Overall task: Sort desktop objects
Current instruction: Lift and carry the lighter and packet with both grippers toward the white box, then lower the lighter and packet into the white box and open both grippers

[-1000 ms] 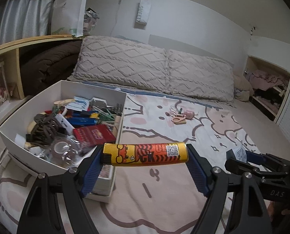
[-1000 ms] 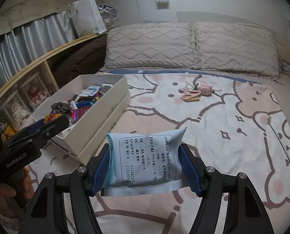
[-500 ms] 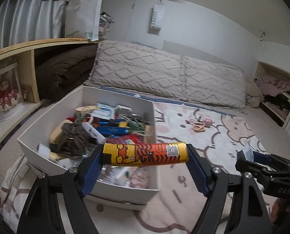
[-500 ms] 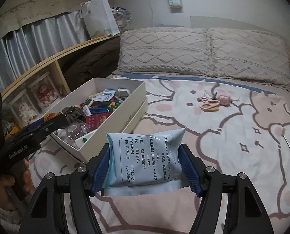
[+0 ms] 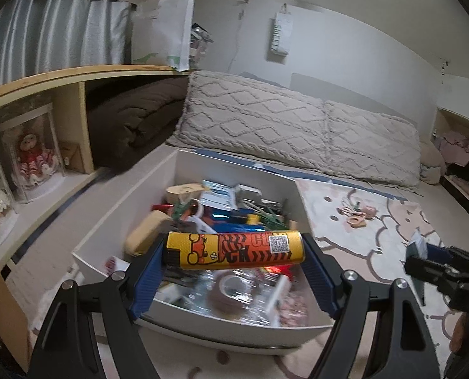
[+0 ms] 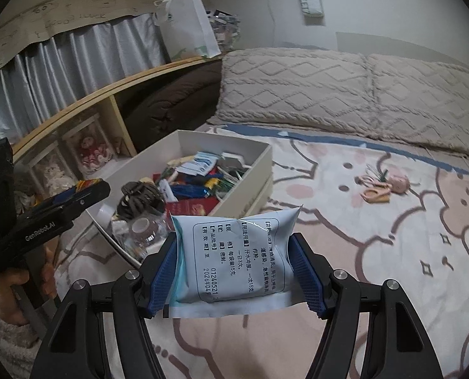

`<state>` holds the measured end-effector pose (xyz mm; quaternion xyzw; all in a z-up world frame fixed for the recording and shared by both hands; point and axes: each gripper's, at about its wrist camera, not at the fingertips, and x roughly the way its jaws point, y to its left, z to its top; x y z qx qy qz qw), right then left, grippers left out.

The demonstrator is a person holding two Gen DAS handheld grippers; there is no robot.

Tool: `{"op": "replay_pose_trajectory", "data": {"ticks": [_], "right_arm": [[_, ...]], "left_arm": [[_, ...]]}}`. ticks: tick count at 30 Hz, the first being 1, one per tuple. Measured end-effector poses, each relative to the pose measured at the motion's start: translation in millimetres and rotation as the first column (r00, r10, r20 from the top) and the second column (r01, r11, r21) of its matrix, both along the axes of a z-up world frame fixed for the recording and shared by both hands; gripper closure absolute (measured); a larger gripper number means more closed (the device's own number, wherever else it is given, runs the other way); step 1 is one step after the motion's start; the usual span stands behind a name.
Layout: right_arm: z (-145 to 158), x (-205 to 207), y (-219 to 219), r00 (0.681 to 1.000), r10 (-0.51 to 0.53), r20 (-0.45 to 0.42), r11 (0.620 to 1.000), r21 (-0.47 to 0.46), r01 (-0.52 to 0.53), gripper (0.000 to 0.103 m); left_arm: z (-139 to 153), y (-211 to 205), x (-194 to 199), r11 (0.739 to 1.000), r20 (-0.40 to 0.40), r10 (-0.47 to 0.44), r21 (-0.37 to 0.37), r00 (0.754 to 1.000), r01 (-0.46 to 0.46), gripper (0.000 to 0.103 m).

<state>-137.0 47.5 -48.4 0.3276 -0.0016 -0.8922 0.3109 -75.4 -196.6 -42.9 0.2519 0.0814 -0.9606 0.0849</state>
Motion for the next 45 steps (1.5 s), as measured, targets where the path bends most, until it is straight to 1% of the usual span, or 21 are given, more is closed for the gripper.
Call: {"op": "replay_pose_trajectory", "data": {"ticks": [4,11,18,24,29,33,39,42,45], "right_arm": [[8.1,-8.4,-15.4,0.999,0.047,-0.012,0.999,0.005,-0.047,0.033],[11.5,-18.2,-43.9,0.994,0.105,-0.014,0.994,0.037,-0.105,0.033],[17.8,-34.2,-70.7,0.988,0.157,0.004,0.987,0.037,-0.157,0.033],[28.6,-60.2,-92.5,0.984,0.178,0.010,0.982,0.056,-0.179,0.033],[33.4,-85.7,-115.3,0.981,0.194,0.026,0.978,0.079,-0.196,0.033],[32.4,-106.9,-128.6,0.980,0.190,0.051,0.979,0.063,-0.193,0.033],[21.2,-142.8,-140.0,0.975,0.177,0.133,0.983,0.024,-0.181,0.033],[11.9,-155.1,-147.7,0.972,0.172,0.160,0.983,0.039,-0.181,0.032],[5.6,-155.9,-154.9,0.978,0.165,0.131,0.981,0.077,-0.176,0.031]], "left_arm": [[1.6,-20.2,-1.9,0.999,0.007,0.038,-0.018,0.999,-0.038,0.022],[-0.3,-41.4,-9.1,0.998,0.022,0.059,-0.029,0.998,-0.058,0.022],[-8.8,-53.9,-14.4,0.998,0.057,0.060,-0.014,0.997,-0.059,0.022],[-20.8,-54.8,-19.0,0.999,0.084,0.041,-0.013,0.996,-0.040,0.022],[-22.3,-59.8,-24.8,0.999,0.098,0.035,-0.010,0.995,-0.034,0.022],[-18.5,-68.2,-28.3,0.999,0.099,0.045,-0.014,0.994,-0.044,0.022],[-10.8,-77.6,-33.1,0.999,0.090,0.044,-0.014,0.995,-0.043,0.022],[-8.1,-82.3,-38.2,0.999,0.105,0.039,0.011,0.994,-0.040,0.022],[-4.9,-89.2,-46.6,0.998,0.116,0.043,0.040,0.992,-0.048,0.022]]}}
